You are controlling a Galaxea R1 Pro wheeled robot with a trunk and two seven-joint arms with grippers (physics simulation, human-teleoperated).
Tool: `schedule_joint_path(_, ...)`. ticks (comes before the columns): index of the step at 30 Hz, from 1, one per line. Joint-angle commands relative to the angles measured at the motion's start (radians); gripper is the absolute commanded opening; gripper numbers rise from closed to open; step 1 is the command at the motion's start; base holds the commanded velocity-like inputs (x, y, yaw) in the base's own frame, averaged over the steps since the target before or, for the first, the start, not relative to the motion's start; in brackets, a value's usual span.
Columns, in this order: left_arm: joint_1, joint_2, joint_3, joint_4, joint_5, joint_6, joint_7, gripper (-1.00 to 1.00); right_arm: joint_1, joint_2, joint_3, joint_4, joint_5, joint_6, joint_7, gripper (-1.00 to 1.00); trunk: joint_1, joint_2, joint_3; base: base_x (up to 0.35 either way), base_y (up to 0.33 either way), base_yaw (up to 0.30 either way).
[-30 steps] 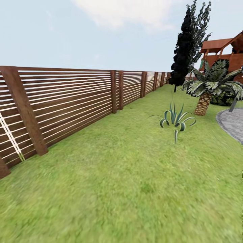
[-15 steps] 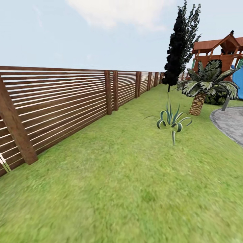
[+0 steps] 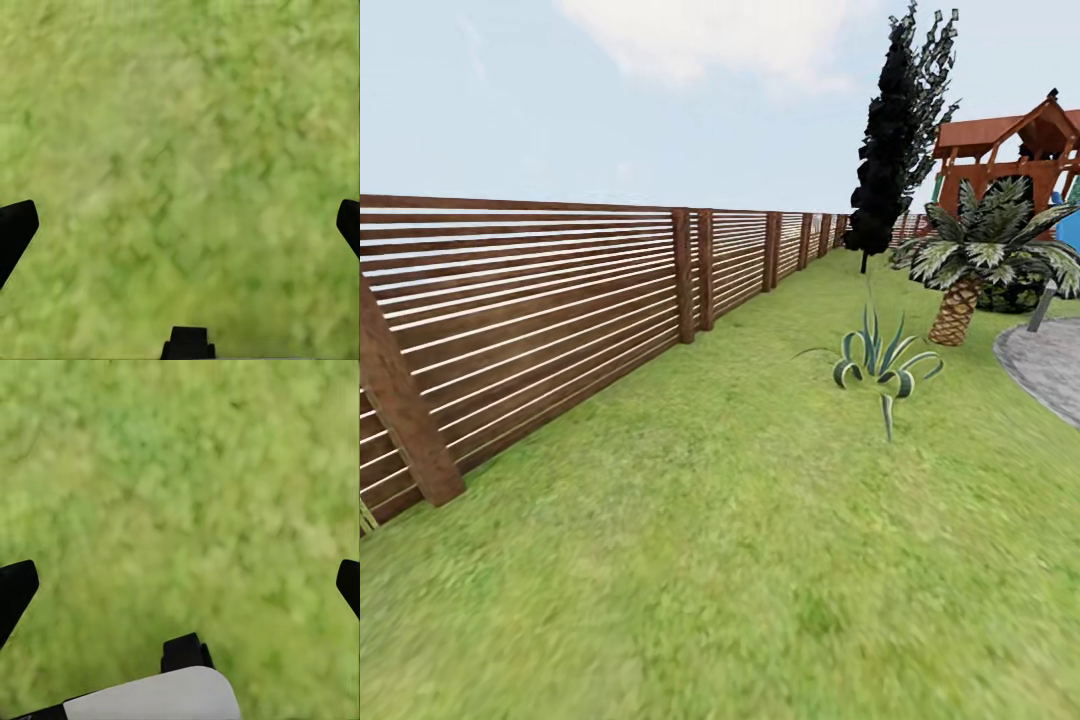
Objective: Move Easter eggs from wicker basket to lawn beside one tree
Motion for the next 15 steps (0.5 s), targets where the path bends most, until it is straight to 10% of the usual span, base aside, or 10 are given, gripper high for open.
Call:
schedule_joint_path(1,0.000,0.000,-0.002,-0.001,-0.001,-0.001,0.006,1.00,0.000,0.000,0.000,0.000,-0.010,-0.002,0.001,1.00,0.001,0.000,-0.001,0.330,0.103,0.000)
schedule_joint_path(15,0.000,0.000,-0.002,-0.001,0.000,-0.001,0.006,1.00,0.000,0.000,0.000,0.000,-0.012,-0.002,0.001,1.00,0.001,0.000,-0.001,0.330,0.099,-0.004)
